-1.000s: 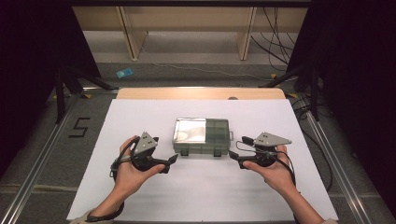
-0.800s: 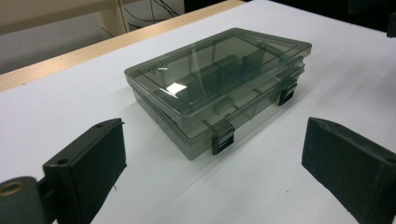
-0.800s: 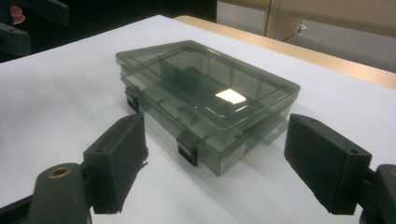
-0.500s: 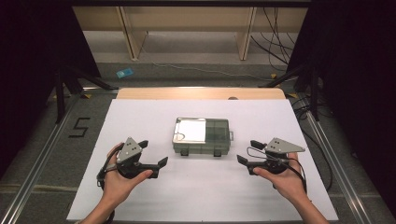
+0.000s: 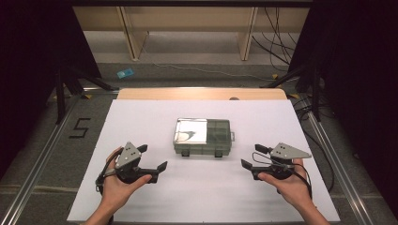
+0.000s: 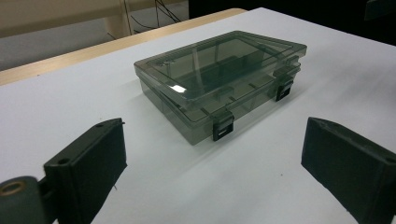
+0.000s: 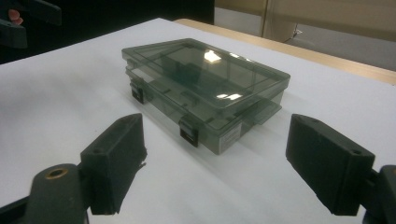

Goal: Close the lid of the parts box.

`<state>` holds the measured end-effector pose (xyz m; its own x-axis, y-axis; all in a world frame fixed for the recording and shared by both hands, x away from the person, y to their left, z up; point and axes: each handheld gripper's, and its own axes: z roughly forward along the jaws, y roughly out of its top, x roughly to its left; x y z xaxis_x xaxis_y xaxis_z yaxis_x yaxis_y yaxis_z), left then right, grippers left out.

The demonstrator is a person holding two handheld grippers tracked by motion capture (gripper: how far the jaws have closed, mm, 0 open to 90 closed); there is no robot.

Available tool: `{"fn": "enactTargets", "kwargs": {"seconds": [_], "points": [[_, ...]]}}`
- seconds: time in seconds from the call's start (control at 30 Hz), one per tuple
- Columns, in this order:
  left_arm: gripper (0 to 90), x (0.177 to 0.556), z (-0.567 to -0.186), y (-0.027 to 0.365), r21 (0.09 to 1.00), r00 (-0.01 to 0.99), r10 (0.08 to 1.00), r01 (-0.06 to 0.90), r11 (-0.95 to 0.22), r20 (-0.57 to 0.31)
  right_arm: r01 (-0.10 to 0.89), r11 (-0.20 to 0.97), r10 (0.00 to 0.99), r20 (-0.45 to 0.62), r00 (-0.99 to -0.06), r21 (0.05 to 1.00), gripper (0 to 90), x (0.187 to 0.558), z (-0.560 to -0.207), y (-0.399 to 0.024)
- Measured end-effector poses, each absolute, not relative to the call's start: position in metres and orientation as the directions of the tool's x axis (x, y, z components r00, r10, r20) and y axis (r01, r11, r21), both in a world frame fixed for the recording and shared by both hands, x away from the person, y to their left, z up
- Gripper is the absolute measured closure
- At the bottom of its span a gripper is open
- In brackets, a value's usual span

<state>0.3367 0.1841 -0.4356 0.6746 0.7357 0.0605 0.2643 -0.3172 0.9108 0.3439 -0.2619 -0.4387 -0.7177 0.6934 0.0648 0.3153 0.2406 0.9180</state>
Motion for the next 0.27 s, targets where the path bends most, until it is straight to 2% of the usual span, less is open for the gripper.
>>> {"fn": "enactTargets", "kwargs": {"seconds": [0.1, 0.27], "points": [[5.9, 0.3385, -0.4358, 0.1857, 0.91, 0.679, 0.731, 0.252, -0.329, 0.076, 0.309, 0.24, 0.699, 0.057, -0.713, 0.92, 20.3, 0.3442, -0.4393, -0.2631], [5.9, 0.3378, -0.4363, 0.185, 0.912, 0.667, 0.744, 0.274, -0.306, 0.049, 0.312, 0.222, 0.702, 0.07, -0.709, 0.924, 19.7, 0.3451, -0.4415, -0.2629]]}}
